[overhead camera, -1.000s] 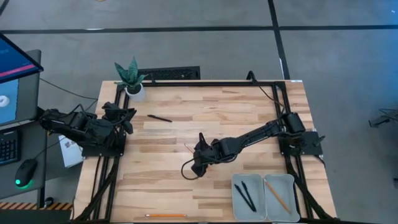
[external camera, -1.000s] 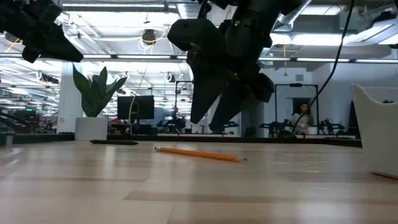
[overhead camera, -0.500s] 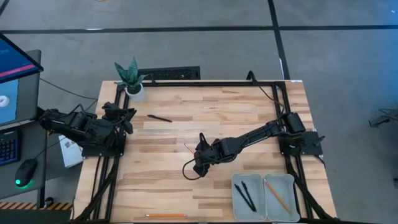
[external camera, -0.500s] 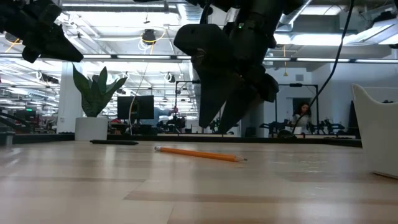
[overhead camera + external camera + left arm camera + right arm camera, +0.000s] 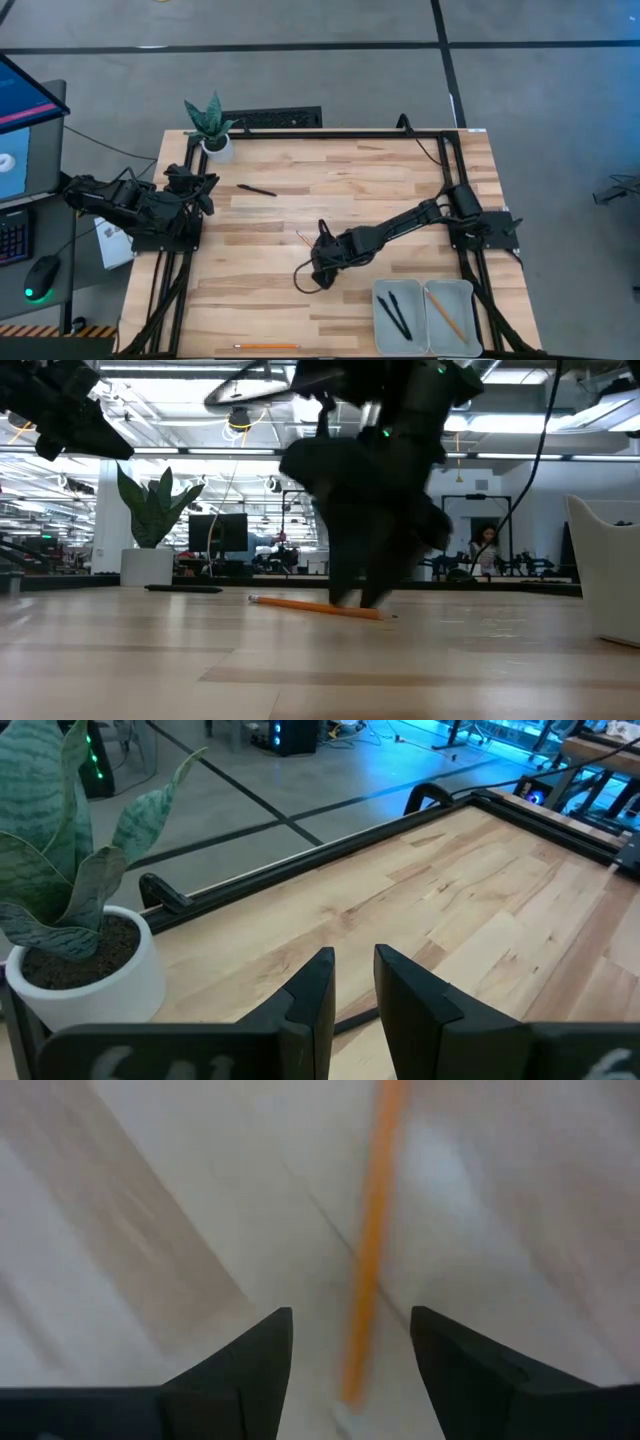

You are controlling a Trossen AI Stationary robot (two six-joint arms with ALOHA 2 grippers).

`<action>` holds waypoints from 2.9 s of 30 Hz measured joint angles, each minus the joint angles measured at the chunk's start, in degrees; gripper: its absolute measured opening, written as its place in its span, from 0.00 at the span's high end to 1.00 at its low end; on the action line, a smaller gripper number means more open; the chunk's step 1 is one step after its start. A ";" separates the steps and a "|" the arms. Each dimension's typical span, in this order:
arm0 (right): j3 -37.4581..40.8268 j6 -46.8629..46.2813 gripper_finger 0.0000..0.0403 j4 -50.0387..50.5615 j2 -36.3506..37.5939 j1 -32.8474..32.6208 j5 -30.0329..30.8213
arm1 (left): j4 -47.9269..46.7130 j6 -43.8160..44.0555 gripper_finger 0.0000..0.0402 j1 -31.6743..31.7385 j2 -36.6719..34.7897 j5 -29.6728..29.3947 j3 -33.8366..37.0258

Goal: Sort pens & pencils
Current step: Put the center orange pencil into the bottom right gray bin

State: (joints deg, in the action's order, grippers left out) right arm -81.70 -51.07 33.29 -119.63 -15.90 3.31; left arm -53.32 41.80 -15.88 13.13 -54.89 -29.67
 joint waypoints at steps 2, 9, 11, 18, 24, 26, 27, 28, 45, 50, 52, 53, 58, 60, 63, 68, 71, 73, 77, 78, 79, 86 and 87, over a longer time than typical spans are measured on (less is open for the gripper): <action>-1.34 -0.62 0.44 -1.67 -1.91 -0.13 -0.89 | 0.00 -0.04 0.84 0.00 0.00 0.00 0.00; -1.28 -1.03 0.44 -1.89 -2.03 -0.41 0.29 | 0.04 -0.26 0.84 0.00 0.00 -1.36 0.00; -1.30 -0.27 0.45 -1.74 -2.01 -0.08 -0.14 | 0.04 -0.32 0.84 0.00 0.01 -1.46 0.00; -1.23 0.03 0.54 -0.95 -2.06 0.28 -0.47 | 0.04 -0.35 0.84 0.00 0.00 -1.49 0.00; -1.17 -0.23 0.63 -0.44 -2.11 0.31 -0.56 | 0.04 -0.35 0.84 0.00 0.01 -1.49 0.00; -1.17 -0.07 0.66 -0.33 -2.17 0.33 -0.61 | 0.04 -0.35 0.84 0.00 0.00 -1.49 0.00; -1.17 -0.06 0.67 -0.31 -2.42 0.33 -0.64 | 0.04 -0.35 0.84 0.00 0.00 -1.49 0.00; -1.15 -0.05 0.68 -0.25 -2.43 0.33 -0.73 | 0.04 -0.35 0.84 0.00 0.00 -1.49 0.00; -1.23 0.00 0.71 0.61 -3.63 1.01 -3.23 | 0.04 -0.37 0.84 0.00 0.01 -1.47 0.00; -1.23 -0.66 0.71 0.66 -3.65 0.94 -2.07 | 0.04 -0.37 0.84 0.00 0.01 -1.48 0.00; -1.21 -0.87 0.71 0.69 -3.65 1.22 -1.94 | 0.04 -0.37 0.84 0.00 0.00 -1.47 0.00; -1.21 -0.93 0.71 0.71 -3.65 1.42 -2.42 | 0.07 -0.37 0.84 0.00 0.01 -1.47 0.00; -1.21 -0.99 0.71 0.78 -3.65 1.36 -3.08 | 0.07 -0.37 0.84 0.00 0.00 -1.47 0.00; -1.21 -0.99 0.71 0.82 -3.65 1.38 -3.14 | 0.06 -0.37 0.84 0.00 0.00 -1.47 0.00; -1.21 -0.99 0.72 0.94 -3.65 1.38 -3.11 | 0.05 -0.37 0.84 0.00 0.00 -1.47 0.00; -1.21 -0.99 0.80 1.30 -3.65 1.40 -3.06 | 0.04 -0.37 0.84 0.00 0.01 -1.47 0.00; -1.21 -0.98 0.85 1.56 -3.65 1.40 -3.06 | 0.04 -0.37 0.84 0.00 0.00 -1.47 0.00; -1.21 -0.96 0.88 1.59 -3.65 1.40 -3.06 | 0.05 -0.37 0.84 0.00 0.00 -1.47 0.00; -1.21 -0.99 0.90 1.71 -3.65 1.40 -3.06 | 0.06 -0.37 0.84 0.00 0.00 -1.47 0.00; -1.21 -0.99 0.89 1.74 -3.65 1.40 -3.08 | 0.05 -0.37 0.84 0.00 0.01 -1.47 0.00; -1.21 -1.01 0.89 1.76 -3.65 1.40 -3.08 | 0.05 -0.37 0.84 0.00 0.01 -1.47 0.00; -1.21 -1.01 0.87 1.76 -3.65 1.40 -3.08 | 0.05 -0.37 0.84 0.00 0.00 -1.47 0.00; -1.21 -1.01 0.87 1.76 -3.65 1.40 -3.08 | 0.06 -0.38 0.84 0.00 0.00 -1.47 0.00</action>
State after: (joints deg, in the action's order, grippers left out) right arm -82.91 -52.07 35.05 -123.28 -14.50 0.23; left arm -53.26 41.42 -15.88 13.13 -56.36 -29.67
